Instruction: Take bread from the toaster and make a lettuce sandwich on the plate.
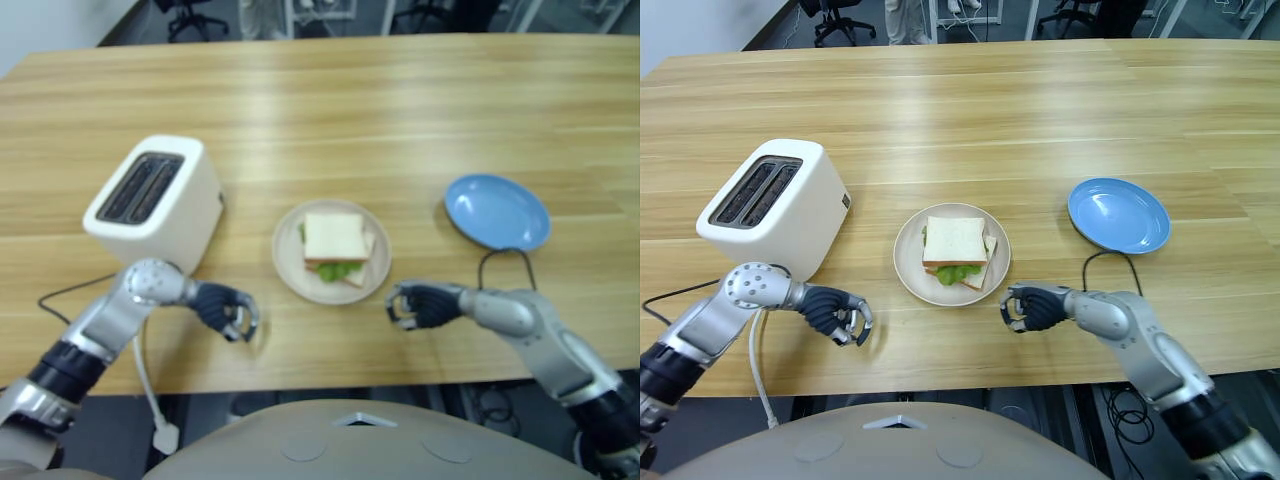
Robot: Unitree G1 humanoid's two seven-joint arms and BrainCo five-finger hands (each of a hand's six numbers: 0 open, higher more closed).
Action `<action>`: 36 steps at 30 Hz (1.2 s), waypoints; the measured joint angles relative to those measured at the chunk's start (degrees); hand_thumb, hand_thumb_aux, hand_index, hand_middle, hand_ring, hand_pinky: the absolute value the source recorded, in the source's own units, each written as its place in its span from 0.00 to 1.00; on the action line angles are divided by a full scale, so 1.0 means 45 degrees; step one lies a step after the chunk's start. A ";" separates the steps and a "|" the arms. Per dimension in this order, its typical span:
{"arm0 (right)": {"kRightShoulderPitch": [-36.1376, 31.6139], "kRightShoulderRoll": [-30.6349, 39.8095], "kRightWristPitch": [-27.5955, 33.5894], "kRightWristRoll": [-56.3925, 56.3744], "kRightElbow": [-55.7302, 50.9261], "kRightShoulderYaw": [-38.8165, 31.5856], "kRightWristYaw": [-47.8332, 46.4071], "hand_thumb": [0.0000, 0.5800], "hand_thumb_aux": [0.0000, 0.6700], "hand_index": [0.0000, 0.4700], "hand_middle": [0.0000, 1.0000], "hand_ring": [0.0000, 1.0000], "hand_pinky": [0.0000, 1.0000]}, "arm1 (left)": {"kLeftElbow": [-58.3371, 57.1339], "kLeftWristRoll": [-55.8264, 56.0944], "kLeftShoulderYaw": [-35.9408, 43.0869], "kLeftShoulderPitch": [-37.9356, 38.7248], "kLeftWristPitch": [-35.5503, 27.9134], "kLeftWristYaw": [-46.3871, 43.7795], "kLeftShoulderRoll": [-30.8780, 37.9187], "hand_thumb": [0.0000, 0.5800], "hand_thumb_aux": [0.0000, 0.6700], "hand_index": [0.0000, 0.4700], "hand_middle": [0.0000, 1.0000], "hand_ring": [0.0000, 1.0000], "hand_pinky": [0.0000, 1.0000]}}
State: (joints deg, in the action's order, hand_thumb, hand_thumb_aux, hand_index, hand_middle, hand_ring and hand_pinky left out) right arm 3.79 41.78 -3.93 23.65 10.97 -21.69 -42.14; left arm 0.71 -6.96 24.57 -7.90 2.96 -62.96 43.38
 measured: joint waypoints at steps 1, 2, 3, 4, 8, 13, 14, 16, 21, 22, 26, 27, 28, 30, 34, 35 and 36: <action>-0.0213 -0.0184 -0.0073 0.0255 -0.0413 -0.0286 0.0019 1.00 1.00 0.98 1.00 1.00 1.00 | -0.0329 -0.0272 0.0164 -0.0178 0.0076 0.0215 -0.0283 1.00 1.00 0.98 1.00 1.00 1.00; -0.0542 -0.0364 -0.0225 0.0417 -0.0899 -0.0496 0.0108 1.00 1.00 0.98 1.00 1.00 1.00 | -0.0854 -0.0603 0.0335 -0.0407 0.0234 0.0585 -0.0634 1.00 1.00 0.98 1.00 1.00 1.00; -0.0897 -0.0506 -0.0368 0.0596 -0.1185 -0.0625 0.0179 1.00 1.00 0.98 1.00 1.00 1.00 | -0.1309 -0.0895 0.0411 -0.0596 0.0317 0.0864 -0.0931 1.00 1.00 0.98 1.00 1.00 1.00; -0.1254 -0.0686 -0.0477 0.0735 -0.1559 -0.0715 0.0337 1.00 1.00 0.98 1.00 1.00 1.00 | -0.1790 -0.1112 0.0532 -0.0917 0.0405 0.1215 -0.1264 1.00 1.00 0.98 1.00 1.00 1.00; -0.2661 -0.1493 -0.1125 0.1097 -0.3534 -0.0787 0.1143 1.00 1.00 0.98 1.00 1.00 1.00 | -0.3410 -0.1741 0.0616 -0.1969 0.0908 0.2342 -0.2428 1.00 1.00 0.98 1.00 1.00 1.00; -0.5086 -0.2872 -0.2127 0.1468 -0.7269 -0.0832 0.2890 1.00 1.00 0.98 1.00 1.00 1.00 | -0.6575 -0.1978 0.0439 -0.4006 0.1320 0.3947 -0.3735 1.00 1.00 0.98 1.00 1.00 1.00; -0.6092 -0.3229 -0.2489 0.1822 -0.8876 -0.0986 0.3828 1.00 1.00 0.98 1.00 1.00 1.00 | -0.7681 -0.2016 0.0235 -0.4768 0.1542 0.4624 -0.4040 1.00 1.00 0.98 1.00 1.00 1.00; -0.6797 -0.3404 -0.2774 0.2112 -0.9962 -0.1093 0.4630 1.00 1.00 0.98 1.00 1.00 1.00 | -0.8471 -0.2055 0.0019 -0.5381 0.1707 0.5187 -0.4206 1.00 1.00 0.98 1.00 1.00 1.00; -0.8682 -0.4152 -0.3664 0.3070 -1.3570 -0.1455 0.7380 1.00 1.00 0.98 1.00 1.00 1.00 | -1.1336 -0.2511 -0.0306 -0.6805 0.2237 0.7183 -0.4950 1.00 1.00 0.98 1.00 1.00 1.00; -0.9084 -0.4362 -0.3752 0.3280 -1.4248 -0.1641 0.7985 1.00 1.00 0.98 1.00 1.00 1.00 | -1.1956 -0.2699 -0.0300 -0.7141 0.2296 0.7704 -0.5102 1.00 0.96 0.94 1.00 1.00 1.00; -0.9856 -0.4801 -0.3958 0.3834 -1.5903 -0.2092 0.9651 1.00 1.00 0.98 1.00 1.00 1.00 | -1.3452 -0.3136 -0.0300 -0.7924 0.2466 0.8855 -0.5344 0.98 0.85 0.84 0.96 0.96 0.96; -1.0014 -0.4857 -0.4006 0.3943 -1.6228 -0.2187 0.9957 1.00 1.00 0.98 1.00 1.00 1.00 | -1.3707 -0.3250 -0.0300 -0.7978 0.2522 0.9017 -0.5344 0.93 0.73 0.72 0.82 0.82 0.82; -1.0065 -0.4888 -0.4026 0.3973 -1.6379 -0.2207 1.0118 1.00 1.00 0.98 1.00 1.00 1.00 | -1.3828 -0.3334 -0.0294 -0.7979 0.2565 0.9072 -0.5344 0.82 0.58 0.57 0.67 0.67 0.67; -1.0091 -0.4885 -0.4086 0.4116 -1.6535 -0.2298 1.0481 1.00 1.00 0.98 0.99 0.99 0.99 | -1.4005 -0.3459 -0.0235 -0.7962 0.2735 0.9169 -0.5335 0.76 0.51 0.50 0.64 0.64 0.64; -0.9696 -0.4268 -0.4332 0.4293 -1.5659 -0.2557 1.0669 0.00 0.00 0.00 0.00 0.00 0.00 | -1.2680 -0.3828 -0.0184 -0.7414 0.3116 0.9193 -0.4769 0.00 0.00 0.00 0.00 0.00 0.00; -0.9292 -0.3832 -0.4442 0.4246 -1.4919 -0.2505 1.0567 0.00 0.00 0.00 0.00 0.00 0.00 | -1.1632 -0.3756 -0.0307 -0.6962 0.3152 0.9032 -0.4419 0.00 0.00 0.00 0.00 0.00 0.00; -0.8870 -0.3452 -0.4512 0.4162 -1.4177 -0.2368 1.0454 0.00 0.00 0.00 0.00 0.00 0.00 | -1.0611 -0.3602 -0.0522 -0.6488 0.3103 0.8852 -0.4135 0.00 0.00 0.00 0.00 0.00 0.00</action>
State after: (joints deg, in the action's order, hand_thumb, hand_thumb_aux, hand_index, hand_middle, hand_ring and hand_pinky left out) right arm -36.13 26.24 -24.23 42.38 -52.83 -32.35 4.90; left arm -47.04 -23.17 22.22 -37.10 16.92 -23.12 24.77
